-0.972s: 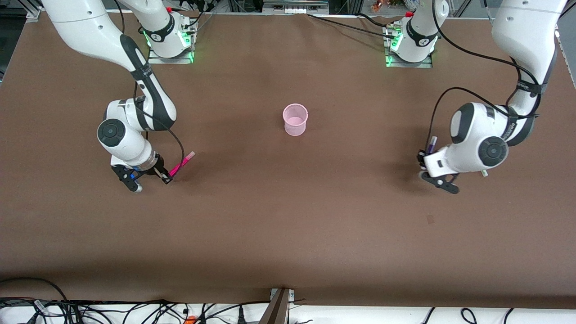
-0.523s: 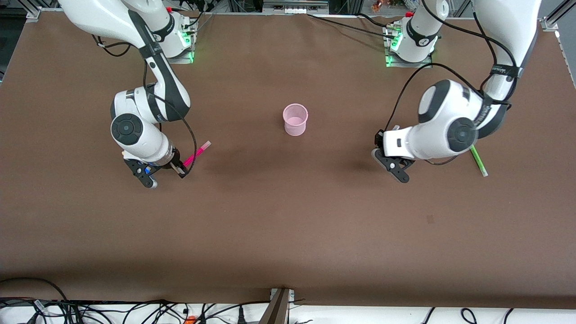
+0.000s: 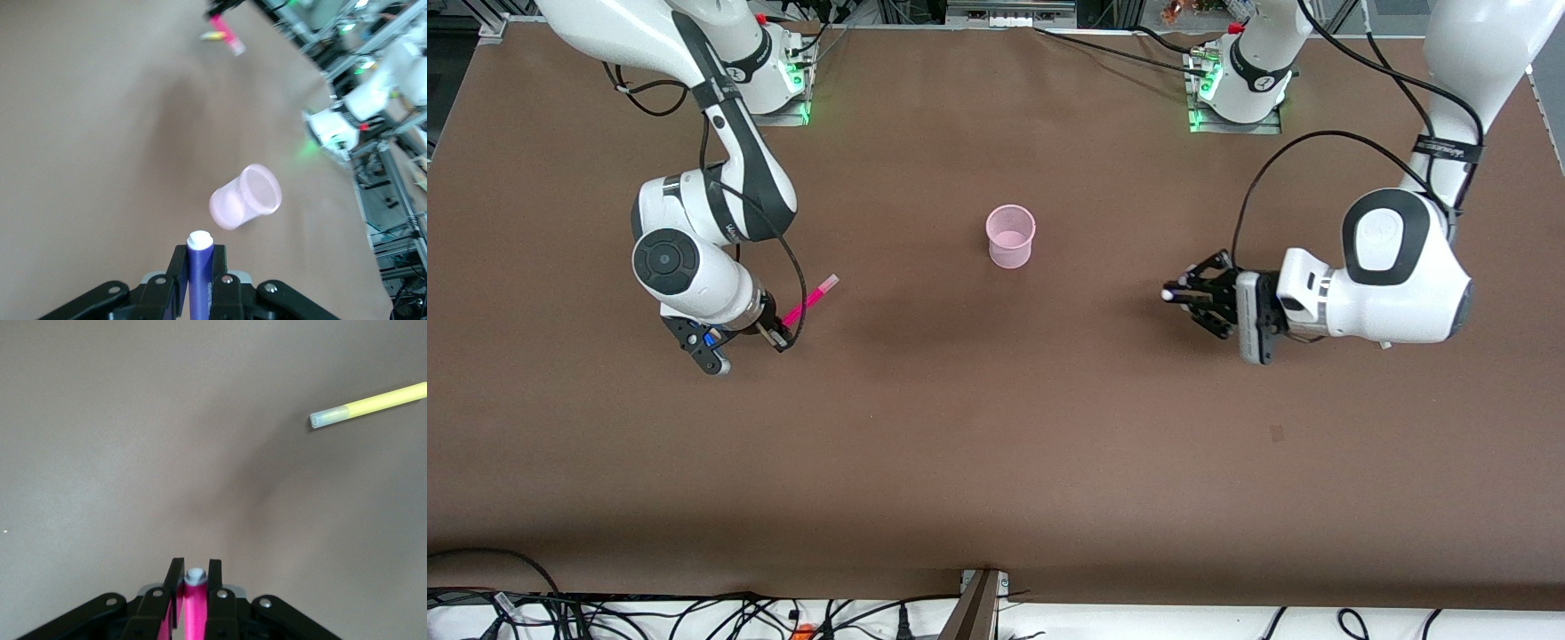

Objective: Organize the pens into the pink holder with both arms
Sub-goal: 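Carry the purple marker over the pink cup with the left gripper, then lower the purple marker into the pink cup and open the left gripper, then carry the pink marker to the cup while the left gripper withdraws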

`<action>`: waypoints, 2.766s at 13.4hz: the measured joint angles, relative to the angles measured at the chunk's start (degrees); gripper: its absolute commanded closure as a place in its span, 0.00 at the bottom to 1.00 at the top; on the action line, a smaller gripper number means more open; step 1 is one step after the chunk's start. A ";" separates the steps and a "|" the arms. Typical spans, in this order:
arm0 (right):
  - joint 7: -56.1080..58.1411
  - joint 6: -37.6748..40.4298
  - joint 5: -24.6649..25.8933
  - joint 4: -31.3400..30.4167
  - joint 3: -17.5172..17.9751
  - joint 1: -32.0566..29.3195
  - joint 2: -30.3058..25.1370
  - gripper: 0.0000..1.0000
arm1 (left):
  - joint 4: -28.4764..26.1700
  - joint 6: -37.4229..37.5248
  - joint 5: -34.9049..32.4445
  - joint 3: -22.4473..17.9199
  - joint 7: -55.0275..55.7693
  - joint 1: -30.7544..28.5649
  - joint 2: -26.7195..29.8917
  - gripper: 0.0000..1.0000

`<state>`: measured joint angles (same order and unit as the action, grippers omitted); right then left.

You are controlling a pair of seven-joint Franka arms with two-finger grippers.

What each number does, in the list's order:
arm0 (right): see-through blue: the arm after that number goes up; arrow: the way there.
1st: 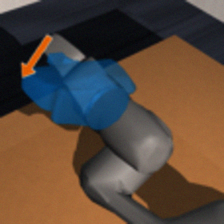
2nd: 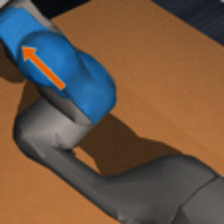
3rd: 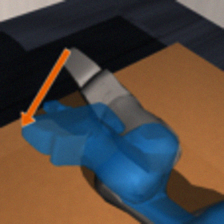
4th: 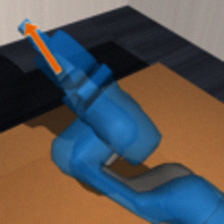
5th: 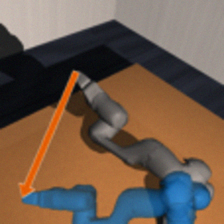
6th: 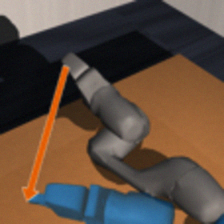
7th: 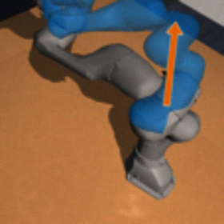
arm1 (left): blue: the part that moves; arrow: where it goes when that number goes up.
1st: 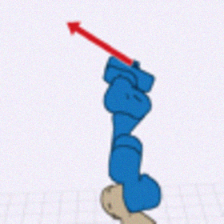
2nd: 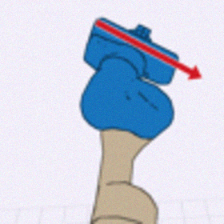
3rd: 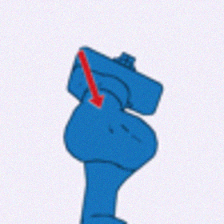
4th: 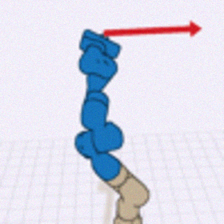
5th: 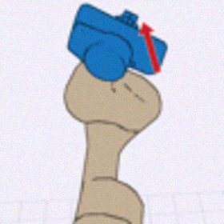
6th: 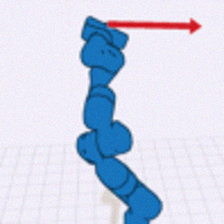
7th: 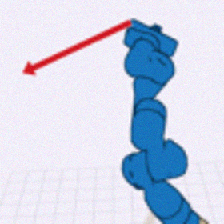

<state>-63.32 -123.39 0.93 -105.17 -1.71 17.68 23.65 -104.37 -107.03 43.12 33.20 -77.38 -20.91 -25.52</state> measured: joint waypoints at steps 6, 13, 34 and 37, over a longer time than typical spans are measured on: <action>-1.22 2.41 0.08 1.10 -0.06 1.13 -0.01 1.00 | -2.04 -8.29 13.89 6.62 -20.08 8.87 -3.29 1.00; -1.22 3.43 0.46 1.11 -0.33 1.13 -0.01 1.00 | -11.66 -19.83 33.69 6.64 -39.77 18.80 -4.43 1.00; -13.81 19.76 1.68 10.86 0.19 9.87 -1.77 1.00 | -9.28 -20.66 8.43 5.11 4.33 14.30 -0.48 0.00; -19.35 21.69 2.14 12.18 0.18 12.88 -1.58 1.00 | -4.70 -14.73 -3.12 -0.43 14.89 13.21 -1.06 0.00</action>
<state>-82.67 -101.70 3.07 -92.99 -1.52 30.56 22.07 -109.07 -121.76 39.99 32.77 -62.49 -7.70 -26.58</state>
